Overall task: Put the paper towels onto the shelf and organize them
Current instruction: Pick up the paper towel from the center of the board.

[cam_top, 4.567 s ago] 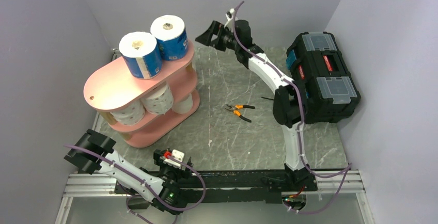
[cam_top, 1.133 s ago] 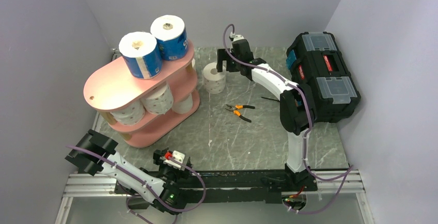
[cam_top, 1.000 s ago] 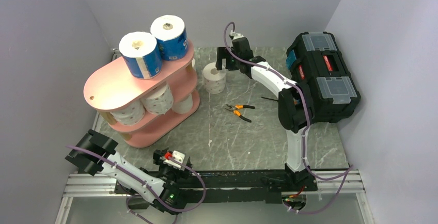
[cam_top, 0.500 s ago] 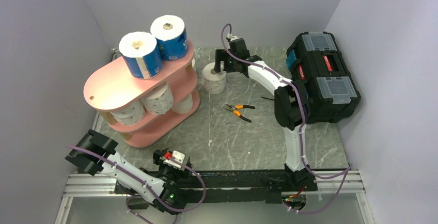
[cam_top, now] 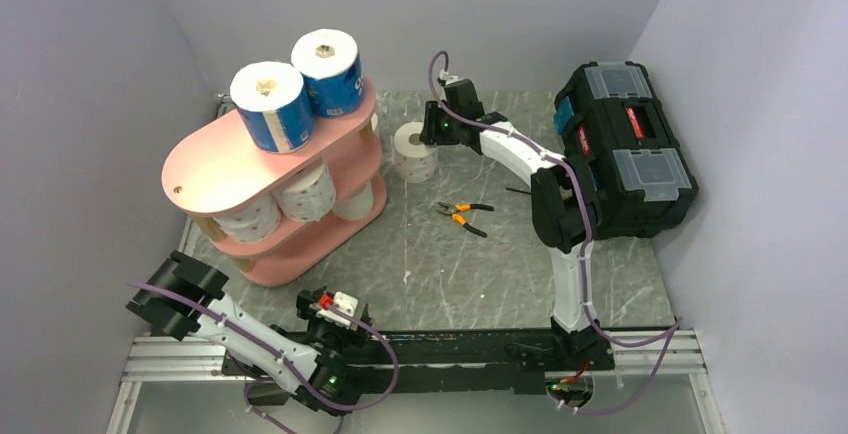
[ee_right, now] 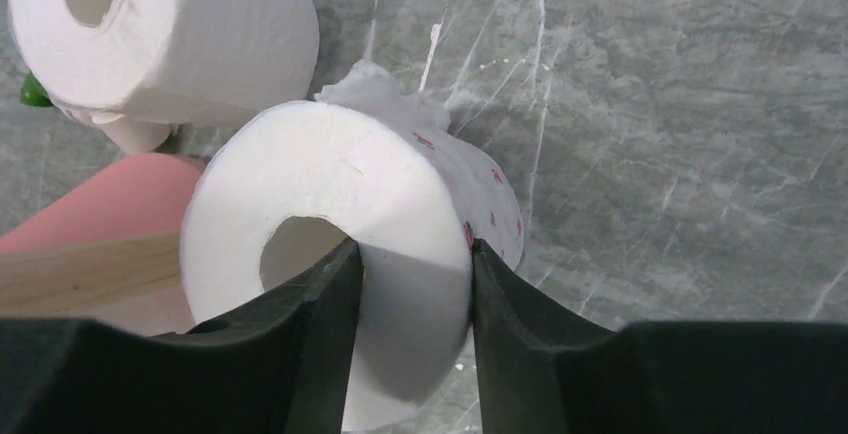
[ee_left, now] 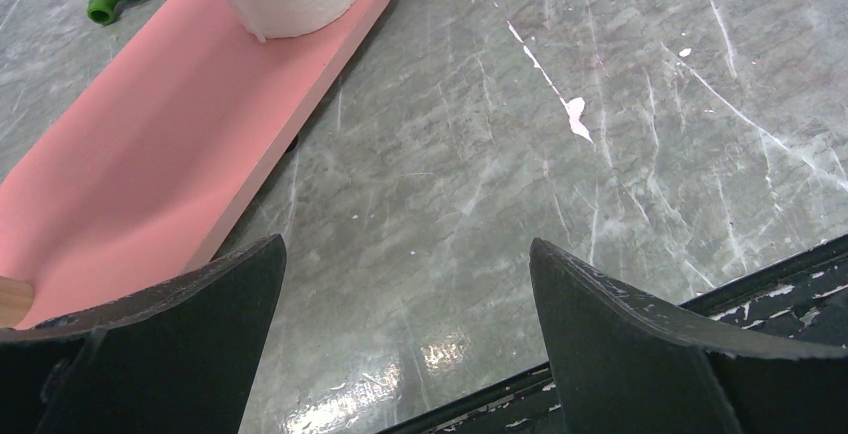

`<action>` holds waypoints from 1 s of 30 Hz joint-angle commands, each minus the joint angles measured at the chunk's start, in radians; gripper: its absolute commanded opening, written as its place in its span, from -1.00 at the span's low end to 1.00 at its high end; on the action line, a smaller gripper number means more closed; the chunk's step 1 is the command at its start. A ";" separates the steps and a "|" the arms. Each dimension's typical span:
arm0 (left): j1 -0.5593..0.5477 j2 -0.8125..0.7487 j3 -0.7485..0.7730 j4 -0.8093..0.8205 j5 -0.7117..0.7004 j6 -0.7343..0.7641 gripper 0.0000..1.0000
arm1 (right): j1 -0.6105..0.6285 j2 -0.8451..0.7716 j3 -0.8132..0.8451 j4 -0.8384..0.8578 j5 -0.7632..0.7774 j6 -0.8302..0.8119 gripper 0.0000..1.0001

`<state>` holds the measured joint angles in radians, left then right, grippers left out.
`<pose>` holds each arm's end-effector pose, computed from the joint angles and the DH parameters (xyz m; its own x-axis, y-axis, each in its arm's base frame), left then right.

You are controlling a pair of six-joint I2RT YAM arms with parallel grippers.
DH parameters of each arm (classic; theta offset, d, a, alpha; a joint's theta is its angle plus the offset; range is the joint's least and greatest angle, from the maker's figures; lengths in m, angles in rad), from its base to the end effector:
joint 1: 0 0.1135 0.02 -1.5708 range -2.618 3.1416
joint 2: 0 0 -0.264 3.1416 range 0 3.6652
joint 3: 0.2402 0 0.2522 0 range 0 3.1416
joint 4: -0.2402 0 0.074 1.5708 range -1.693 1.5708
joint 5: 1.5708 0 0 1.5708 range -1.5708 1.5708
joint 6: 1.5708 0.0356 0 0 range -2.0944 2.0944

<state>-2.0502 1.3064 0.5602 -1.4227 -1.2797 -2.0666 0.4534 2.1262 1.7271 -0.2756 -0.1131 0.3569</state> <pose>-0.0270 -0.1259 0.1765 -0.1865 0.1886 -0.9642 0.3325 0.9356 0.1187 0.4420 0.2198 0.2296 -0.7059 0.0422 -0.7071 -0.2858 0.8964 0.3389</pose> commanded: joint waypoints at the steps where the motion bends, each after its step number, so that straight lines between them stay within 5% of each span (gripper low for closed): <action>1: -0.007 -0.002 0.002 -0.019 -0.018 -0.197 0.98 | -0.006 -0.106 -0.064 0.041 0.004 0.004 -0.23; 16: -0.018 0.019 0.019 -0.035 -0.027 -0.199 0.98 | 0.078 -0.578 -0.211 -0.059 0.073 -0.014 -0.28; 30: -0.021 0.026 0.027 -0.072 -0.047 -0.226 0.98 | 0.209 -0.641 -0.123 -0.140 0.044 0.026 -0.25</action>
<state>-2.0628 1.3369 0.5629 -1.4624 -1.2907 -2.0663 0.6479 1.4910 1.5253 -0.4454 -0.0517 0.3473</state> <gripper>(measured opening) 0.989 0.407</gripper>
